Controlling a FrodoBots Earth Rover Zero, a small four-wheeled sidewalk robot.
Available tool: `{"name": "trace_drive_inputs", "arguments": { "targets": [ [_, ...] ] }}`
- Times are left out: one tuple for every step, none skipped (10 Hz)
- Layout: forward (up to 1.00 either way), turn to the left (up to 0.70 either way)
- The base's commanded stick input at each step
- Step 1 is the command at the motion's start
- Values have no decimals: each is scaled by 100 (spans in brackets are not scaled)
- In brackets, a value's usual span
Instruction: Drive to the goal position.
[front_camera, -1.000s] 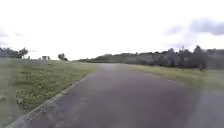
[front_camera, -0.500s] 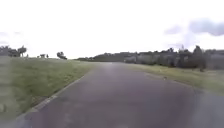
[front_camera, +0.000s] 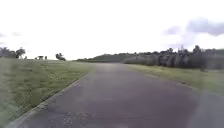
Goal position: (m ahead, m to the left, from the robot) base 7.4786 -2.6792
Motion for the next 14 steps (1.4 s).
{"name": "trace_drive_inputs", "arguments": {
  "targets": [
    [70, 35],
    [70, 35],
    [70, 35],
    [70, 35],
    [70, 25],
    [70, 3],
    [70, 1],
    [70, 0],
    [70, 0],
    [70, 0],
    [70, 0],
    [70, 0],
    [70, 0],
    [70, 0]
  ]
}}
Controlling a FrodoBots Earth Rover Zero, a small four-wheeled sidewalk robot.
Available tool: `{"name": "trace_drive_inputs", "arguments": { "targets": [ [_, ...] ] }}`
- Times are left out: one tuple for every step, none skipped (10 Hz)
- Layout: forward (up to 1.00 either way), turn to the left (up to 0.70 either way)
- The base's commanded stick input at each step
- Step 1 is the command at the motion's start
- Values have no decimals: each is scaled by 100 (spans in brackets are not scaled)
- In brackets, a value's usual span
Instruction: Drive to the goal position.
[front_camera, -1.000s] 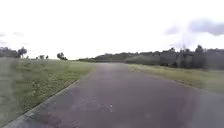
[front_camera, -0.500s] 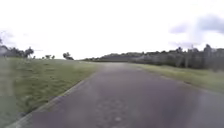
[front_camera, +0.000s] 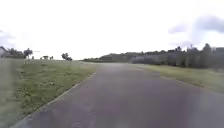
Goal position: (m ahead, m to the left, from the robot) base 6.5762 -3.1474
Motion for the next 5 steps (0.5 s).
{"name": "trace_drive_inputs", "arguments": {
  "targets": [
    [70, 0],
    [70, 0],
    [70, -9],
    [70, -30],
    [70, -30]
  ]
}}
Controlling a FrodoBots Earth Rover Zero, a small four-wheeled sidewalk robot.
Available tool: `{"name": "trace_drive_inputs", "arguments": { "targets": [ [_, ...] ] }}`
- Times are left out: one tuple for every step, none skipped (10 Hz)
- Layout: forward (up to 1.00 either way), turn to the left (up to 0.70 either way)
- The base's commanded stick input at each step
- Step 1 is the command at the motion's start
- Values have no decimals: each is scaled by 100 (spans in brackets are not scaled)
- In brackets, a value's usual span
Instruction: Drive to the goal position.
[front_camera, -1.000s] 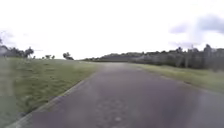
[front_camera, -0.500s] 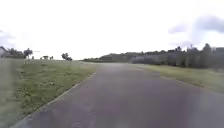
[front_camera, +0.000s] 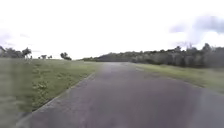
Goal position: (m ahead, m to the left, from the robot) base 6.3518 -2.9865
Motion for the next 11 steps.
{"name": "trace_drive_inputs", "arguments": {
  "targets": [
    [70, -19],
    [70, -3],
    [70, -1],
    [70, 0],
    [70, 0],
    [70, 0],
    [70, 0],
    [70, 0],
    [70, 0],
    [70, 0],
    [70, 0]
  ]
}}
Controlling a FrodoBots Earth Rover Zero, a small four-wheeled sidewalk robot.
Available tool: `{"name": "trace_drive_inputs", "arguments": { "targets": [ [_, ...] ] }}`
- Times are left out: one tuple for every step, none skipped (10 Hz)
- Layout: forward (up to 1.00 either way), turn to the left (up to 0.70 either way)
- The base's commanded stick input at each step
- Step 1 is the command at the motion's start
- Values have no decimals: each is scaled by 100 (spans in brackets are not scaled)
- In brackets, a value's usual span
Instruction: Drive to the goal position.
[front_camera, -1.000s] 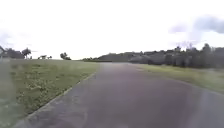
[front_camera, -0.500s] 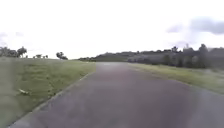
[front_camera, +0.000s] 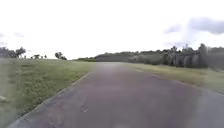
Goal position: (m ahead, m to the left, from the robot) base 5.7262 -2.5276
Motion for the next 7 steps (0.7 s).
{"name": "trace_drive_inputs", "arguments": {
  "targets": [
    [70, 0],
    [70, 0],
    [70, 0],
    [70, 0],
    [70, 0],
    [70, 0],
    [70, 0]
  ]
}}
